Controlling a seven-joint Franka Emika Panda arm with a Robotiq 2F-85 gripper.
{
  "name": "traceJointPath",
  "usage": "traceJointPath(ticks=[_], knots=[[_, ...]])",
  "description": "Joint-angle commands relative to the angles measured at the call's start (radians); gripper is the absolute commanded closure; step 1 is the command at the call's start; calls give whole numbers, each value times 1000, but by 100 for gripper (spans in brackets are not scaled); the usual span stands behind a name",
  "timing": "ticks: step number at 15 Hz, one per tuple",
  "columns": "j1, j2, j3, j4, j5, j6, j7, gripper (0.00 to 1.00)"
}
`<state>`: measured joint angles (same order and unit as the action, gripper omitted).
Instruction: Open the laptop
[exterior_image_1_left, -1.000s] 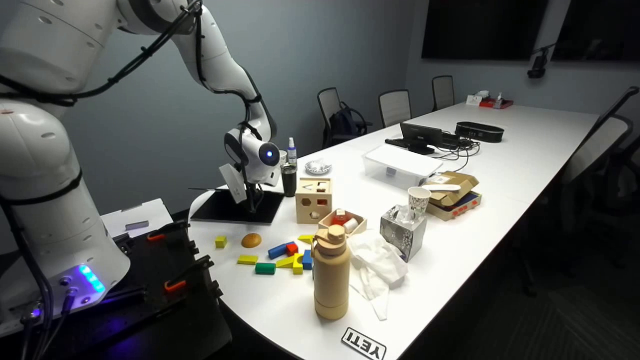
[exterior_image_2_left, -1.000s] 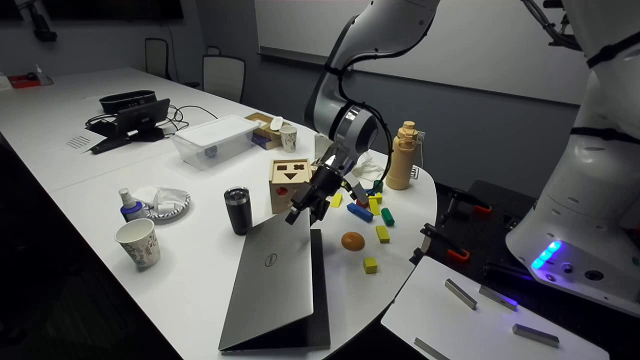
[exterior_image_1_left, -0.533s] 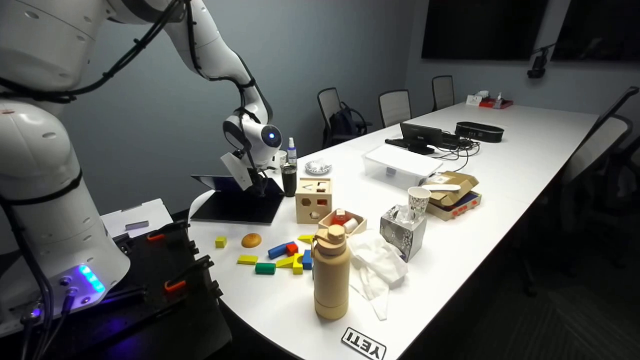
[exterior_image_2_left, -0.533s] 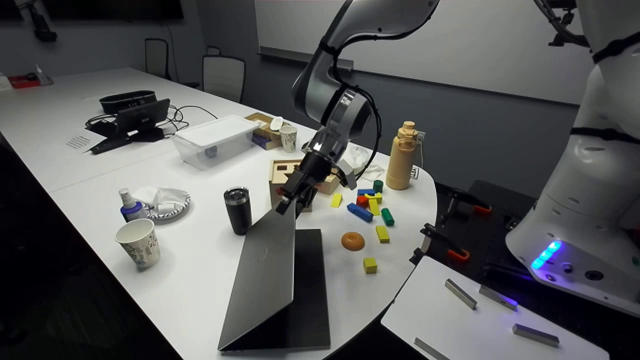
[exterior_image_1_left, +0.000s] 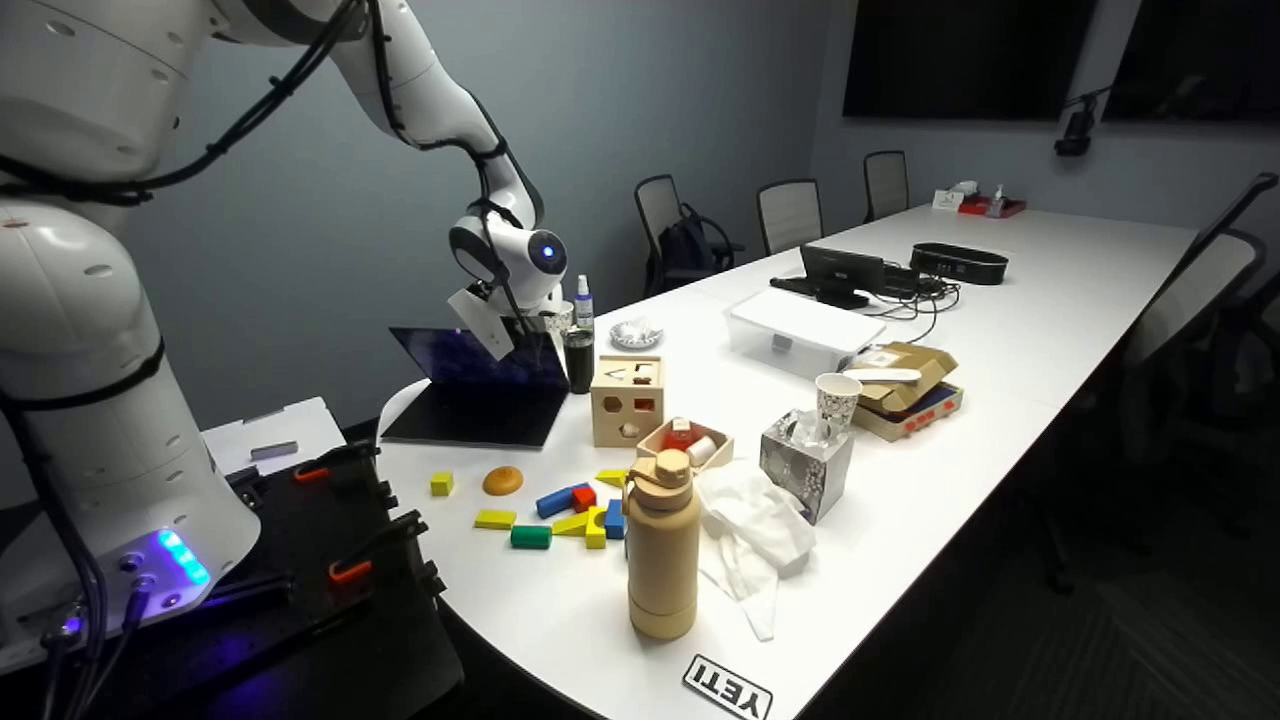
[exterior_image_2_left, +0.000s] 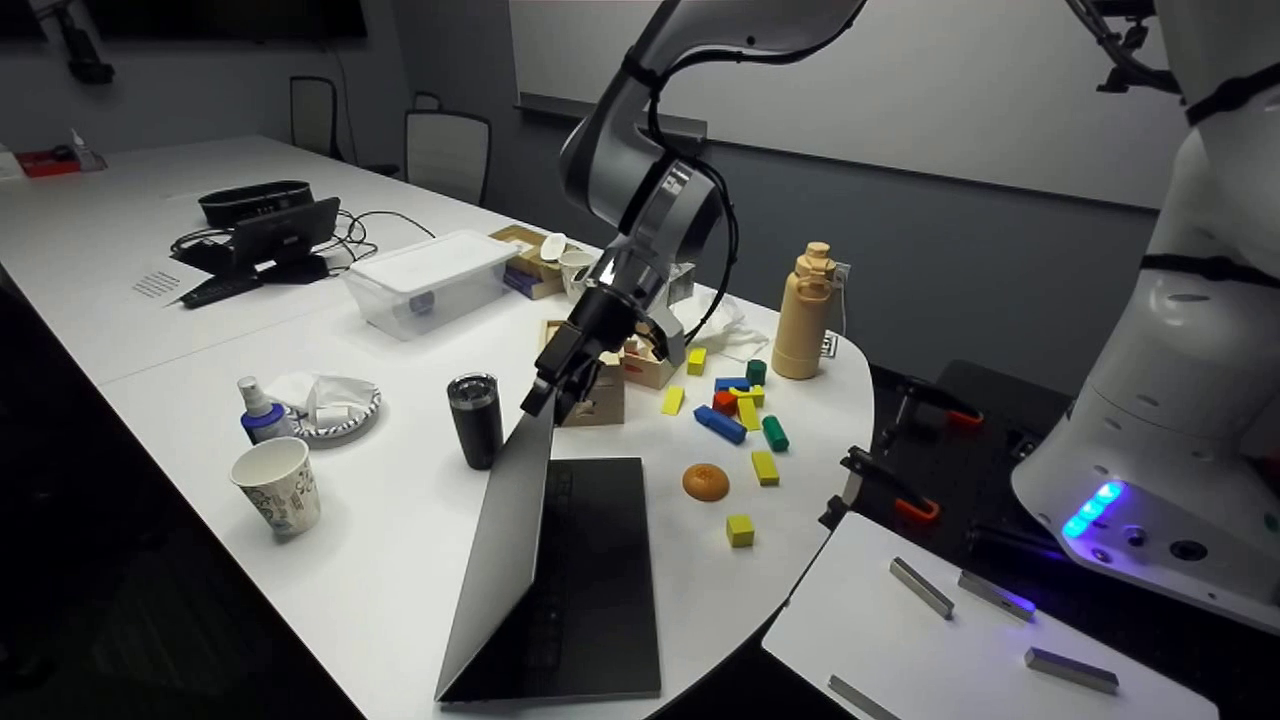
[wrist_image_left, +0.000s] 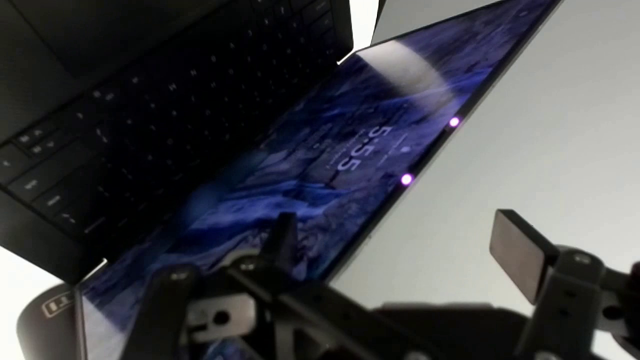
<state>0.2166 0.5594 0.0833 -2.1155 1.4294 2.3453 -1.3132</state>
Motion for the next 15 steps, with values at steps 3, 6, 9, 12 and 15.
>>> traceJointPath(ticks=[3,6,9,12,15], knots=[[-12,25,48,110,20,-13,-62,0],[-14,62,59,164,20,-23,-84,0],[-11,126,67,231,14,-31,-105,0],[-13,181,78,288,21,-38,-139,0],[-20,207,93,322,37,-42,-193,0]])
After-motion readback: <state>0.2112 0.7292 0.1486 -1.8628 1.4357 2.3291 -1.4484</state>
